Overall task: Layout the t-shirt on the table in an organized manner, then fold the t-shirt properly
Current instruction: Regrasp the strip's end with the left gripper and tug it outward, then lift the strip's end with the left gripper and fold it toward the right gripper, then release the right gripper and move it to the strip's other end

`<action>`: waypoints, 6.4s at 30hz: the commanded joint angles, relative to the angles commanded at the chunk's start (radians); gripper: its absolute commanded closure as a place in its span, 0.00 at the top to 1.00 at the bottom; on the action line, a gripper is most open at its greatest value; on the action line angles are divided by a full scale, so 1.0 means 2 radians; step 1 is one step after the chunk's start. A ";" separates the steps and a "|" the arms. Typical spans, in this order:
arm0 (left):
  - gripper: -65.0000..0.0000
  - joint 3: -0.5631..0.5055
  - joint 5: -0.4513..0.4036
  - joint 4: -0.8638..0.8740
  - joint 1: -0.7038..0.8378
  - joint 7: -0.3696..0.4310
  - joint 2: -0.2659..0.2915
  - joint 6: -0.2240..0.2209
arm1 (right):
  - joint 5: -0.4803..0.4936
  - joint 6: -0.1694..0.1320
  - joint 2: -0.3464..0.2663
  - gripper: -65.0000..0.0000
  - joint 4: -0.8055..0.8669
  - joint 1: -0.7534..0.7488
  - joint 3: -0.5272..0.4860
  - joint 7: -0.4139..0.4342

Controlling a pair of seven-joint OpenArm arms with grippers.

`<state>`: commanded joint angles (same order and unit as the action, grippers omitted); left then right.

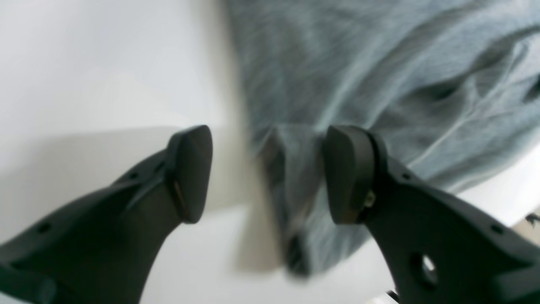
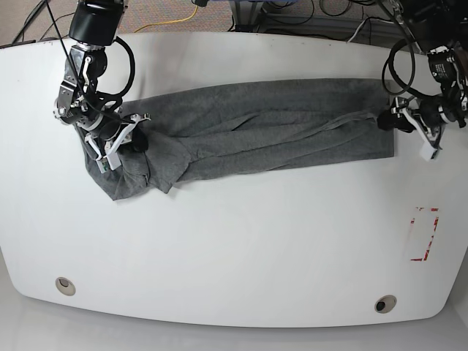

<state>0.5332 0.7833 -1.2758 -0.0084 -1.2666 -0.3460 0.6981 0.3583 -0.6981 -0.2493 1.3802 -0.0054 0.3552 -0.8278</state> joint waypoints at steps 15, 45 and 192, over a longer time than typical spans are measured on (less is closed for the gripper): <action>0.55 -0.031 0.000 0.007 0.031 -0.001 0.026 0.000 | 0.000 0.000 0.000 0.06 0.000 0.001 0.000 0.000; 0.03 -0.147 -0.002 -0.262 -0.011 -0.065 0.117 0.000 | -0.001 0.000 0.003 0.06 -0.001 0.001 0.000 0.000; 0.07 -0.326 -0.063 0.053 -0.041 0.167 0.041 0.000 | 0.206 0.000 -0.080 0.87 -0.162 0.112 0.128 -0.229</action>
<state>-0.1189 0.6575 -1.1699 -0.0913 -0.9321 -0.2631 0.6981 0.7695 -0.6981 -0.4089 1.0564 0.2186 0.6114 -1.2850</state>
